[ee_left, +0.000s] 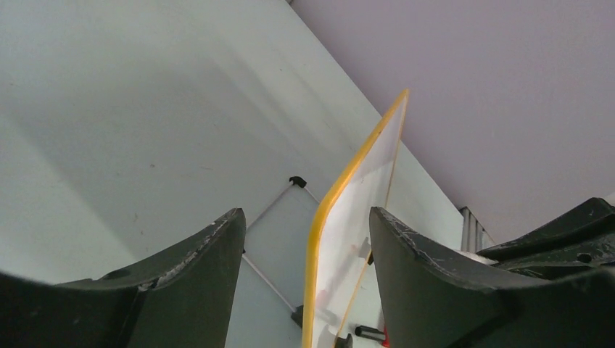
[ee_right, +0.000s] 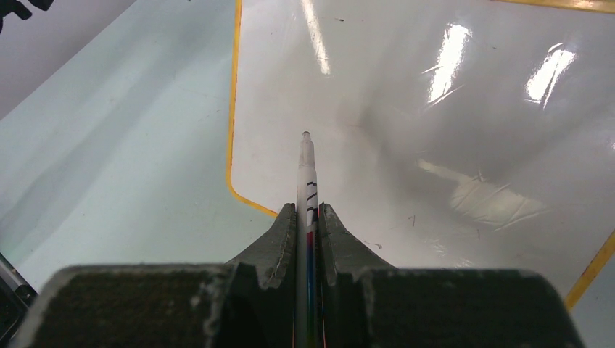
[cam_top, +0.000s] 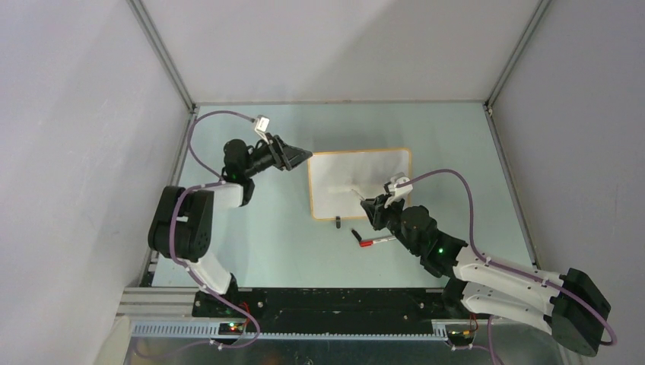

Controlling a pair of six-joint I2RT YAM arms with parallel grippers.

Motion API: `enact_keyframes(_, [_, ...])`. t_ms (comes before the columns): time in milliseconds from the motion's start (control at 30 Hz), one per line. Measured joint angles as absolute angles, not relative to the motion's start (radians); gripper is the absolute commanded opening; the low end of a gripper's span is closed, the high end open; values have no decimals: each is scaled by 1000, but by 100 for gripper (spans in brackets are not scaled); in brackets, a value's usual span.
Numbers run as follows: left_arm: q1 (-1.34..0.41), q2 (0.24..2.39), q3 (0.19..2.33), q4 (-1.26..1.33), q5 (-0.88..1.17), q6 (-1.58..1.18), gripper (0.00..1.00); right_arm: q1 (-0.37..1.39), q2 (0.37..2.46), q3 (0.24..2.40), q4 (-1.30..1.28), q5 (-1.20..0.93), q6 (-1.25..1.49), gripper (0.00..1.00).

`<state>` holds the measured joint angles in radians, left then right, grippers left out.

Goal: Write a sentence on the whiteboard
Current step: Hold the whiteboard at the center of the board.

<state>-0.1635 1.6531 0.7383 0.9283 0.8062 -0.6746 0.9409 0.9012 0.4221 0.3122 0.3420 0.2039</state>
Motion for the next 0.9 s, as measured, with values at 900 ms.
enact_keyframes(900, [-201,1781,883,845,949,-652,49,953,882,422,312,361,197,0])
